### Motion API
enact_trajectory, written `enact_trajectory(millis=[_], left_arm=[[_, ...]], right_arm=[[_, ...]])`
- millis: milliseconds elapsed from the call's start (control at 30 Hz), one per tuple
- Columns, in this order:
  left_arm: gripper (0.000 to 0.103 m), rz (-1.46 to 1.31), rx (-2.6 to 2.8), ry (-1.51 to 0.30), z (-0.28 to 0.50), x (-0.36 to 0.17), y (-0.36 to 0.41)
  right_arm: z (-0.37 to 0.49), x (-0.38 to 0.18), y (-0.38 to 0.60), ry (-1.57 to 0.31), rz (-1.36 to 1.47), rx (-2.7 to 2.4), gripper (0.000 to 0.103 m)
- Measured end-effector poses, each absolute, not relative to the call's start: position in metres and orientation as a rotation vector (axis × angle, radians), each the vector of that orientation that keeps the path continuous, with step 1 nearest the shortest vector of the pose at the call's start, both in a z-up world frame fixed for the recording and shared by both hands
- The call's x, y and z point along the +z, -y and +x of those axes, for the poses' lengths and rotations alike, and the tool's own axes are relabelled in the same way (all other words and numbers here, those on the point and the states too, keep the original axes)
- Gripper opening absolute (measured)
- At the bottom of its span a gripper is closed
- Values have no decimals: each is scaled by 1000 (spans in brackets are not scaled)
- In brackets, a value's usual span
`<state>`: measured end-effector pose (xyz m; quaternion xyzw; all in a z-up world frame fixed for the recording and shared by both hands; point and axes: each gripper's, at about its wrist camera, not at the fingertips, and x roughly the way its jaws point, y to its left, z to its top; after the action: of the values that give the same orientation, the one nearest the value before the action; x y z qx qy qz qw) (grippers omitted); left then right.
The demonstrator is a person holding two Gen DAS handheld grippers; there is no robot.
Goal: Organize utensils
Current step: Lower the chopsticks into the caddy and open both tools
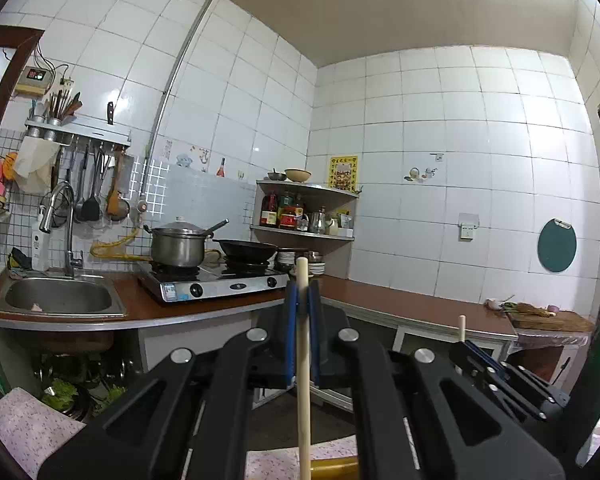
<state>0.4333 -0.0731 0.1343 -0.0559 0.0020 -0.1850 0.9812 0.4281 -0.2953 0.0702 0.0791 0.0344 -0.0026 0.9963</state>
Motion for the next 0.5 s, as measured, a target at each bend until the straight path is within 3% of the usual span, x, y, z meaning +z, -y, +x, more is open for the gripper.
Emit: enact_trajectory(millis=[233,500], left_arm=[[6,-88,-373,-6,442,123,85],[6,-91,-384,-144,453,83,80]], right_arm=[[431,65,294,-86,153,6,7],[433,38,292,-158,156,5,7]])
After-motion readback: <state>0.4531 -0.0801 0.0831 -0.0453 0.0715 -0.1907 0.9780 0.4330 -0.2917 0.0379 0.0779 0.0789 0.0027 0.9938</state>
